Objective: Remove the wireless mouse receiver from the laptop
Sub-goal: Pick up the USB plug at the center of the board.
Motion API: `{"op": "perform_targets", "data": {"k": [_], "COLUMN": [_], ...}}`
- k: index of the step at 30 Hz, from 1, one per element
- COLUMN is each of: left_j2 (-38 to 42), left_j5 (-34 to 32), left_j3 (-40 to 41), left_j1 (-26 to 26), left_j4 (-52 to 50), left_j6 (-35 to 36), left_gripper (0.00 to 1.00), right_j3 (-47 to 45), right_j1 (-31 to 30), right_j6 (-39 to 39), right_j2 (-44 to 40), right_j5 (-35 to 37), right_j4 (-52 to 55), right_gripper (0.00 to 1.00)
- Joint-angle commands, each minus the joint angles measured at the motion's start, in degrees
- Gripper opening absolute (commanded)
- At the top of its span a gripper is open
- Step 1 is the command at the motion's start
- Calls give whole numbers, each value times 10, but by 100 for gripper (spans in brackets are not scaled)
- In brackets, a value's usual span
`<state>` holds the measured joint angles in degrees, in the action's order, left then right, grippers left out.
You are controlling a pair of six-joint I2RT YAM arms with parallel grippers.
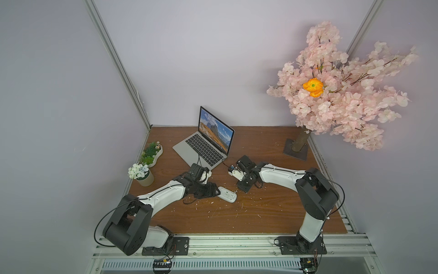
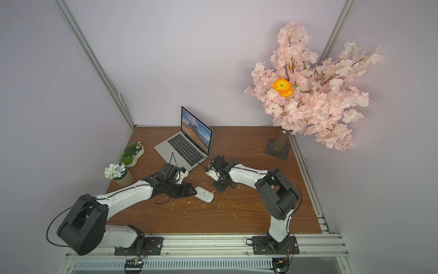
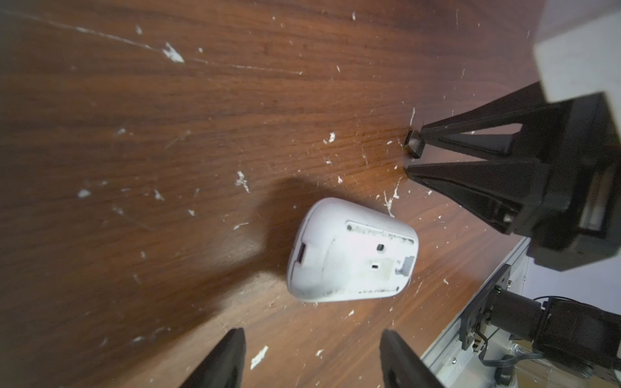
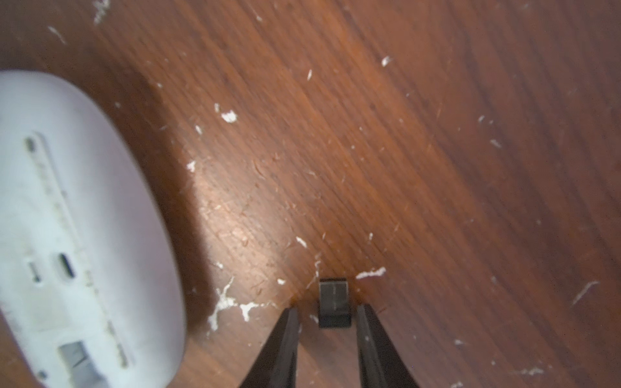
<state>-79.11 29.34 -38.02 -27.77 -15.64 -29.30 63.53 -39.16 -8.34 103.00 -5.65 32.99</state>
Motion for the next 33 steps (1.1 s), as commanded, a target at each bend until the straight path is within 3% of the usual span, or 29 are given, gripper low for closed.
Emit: {"op": "perform_targets", "data": {"k": [1, 22, 24, 30, 33], "left_j2": [-1, -10, -10, -13, -15], "left_j5": [0, 3, 4, 4, 4], "left_j3": [-4, -12, -11, -10, -10], "left_j1": [6, 6, 6, 7, 7], "left_j4": [-13, -15, -14, -14, -15], "left_j6": [9, 16, 16, 19, 20], "left_gripper": [67, 67, 67, 67, 67], "right_j3": [-15, 3, 4, 9, 15], "right_j1": [-3, -4, -3, -3, -3], "right_j6": [1, 5, 5, 14, 34], "right_j2": [24, 43, 42, 36, 42], "right_j5": [5, 14, 15, 2, 5], "right_j4": [52, 55, 56, 55, 52], "right_gripper": [29, 14, 16, 36, 38]}}
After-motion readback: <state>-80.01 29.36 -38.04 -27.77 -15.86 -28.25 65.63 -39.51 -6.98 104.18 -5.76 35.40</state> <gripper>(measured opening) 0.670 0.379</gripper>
